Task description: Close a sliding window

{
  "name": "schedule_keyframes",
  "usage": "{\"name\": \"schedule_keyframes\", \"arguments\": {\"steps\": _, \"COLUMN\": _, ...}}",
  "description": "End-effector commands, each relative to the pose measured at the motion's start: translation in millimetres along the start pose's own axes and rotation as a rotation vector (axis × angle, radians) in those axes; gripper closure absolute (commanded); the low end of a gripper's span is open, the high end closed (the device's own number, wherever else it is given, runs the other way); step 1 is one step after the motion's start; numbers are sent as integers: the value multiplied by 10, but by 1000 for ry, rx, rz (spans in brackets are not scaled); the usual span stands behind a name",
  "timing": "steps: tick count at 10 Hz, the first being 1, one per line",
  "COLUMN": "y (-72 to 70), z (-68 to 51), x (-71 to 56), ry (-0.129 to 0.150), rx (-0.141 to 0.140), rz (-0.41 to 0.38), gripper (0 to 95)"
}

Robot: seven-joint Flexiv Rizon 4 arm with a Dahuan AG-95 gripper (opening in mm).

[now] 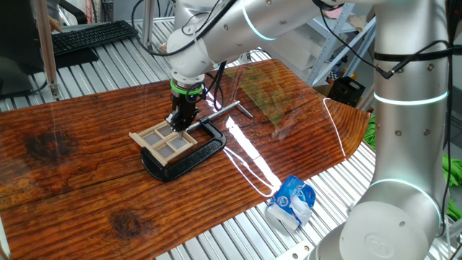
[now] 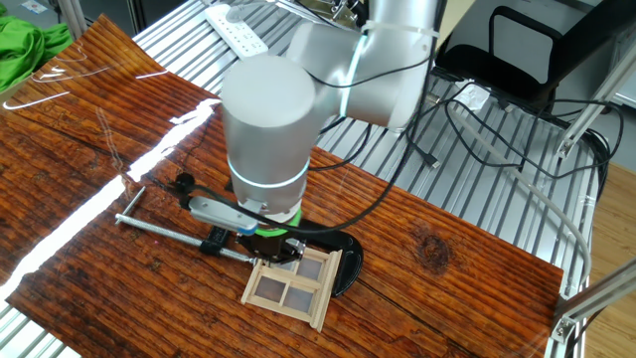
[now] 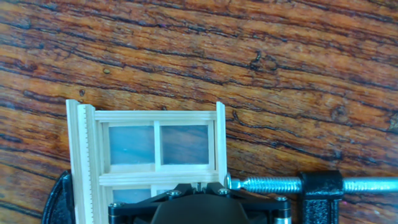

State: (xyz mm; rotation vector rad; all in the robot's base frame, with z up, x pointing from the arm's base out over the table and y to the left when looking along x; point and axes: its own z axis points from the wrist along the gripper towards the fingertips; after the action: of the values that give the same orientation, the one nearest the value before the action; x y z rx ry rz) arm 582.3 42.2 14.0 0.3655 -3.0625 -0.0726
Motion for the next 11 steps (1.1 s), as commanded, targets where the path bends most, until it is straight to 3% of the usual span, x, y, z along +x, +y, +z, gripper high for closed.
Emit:
{"name": "schedule_keyframes", "arguments": {"steps": 1, "y": 54, "z": -43, "x": 17, "ry": 2, "rx": -1, "rz": 13, "gripper": 950}}
{"name": "schedule_keyframes", "arguments": {"steps": 7, "y": 266, "z": -98, "x": 59, "ry": 16, "rx": 1, "rz": 62, "gripper": 950}}
{"name": "schedule_keyframes", "arguments": {"steps": 11, "y": 378, "z": -74, "x": 98, "ry": 18, "rx": -8, "rz": 71, "gripper": 950}}
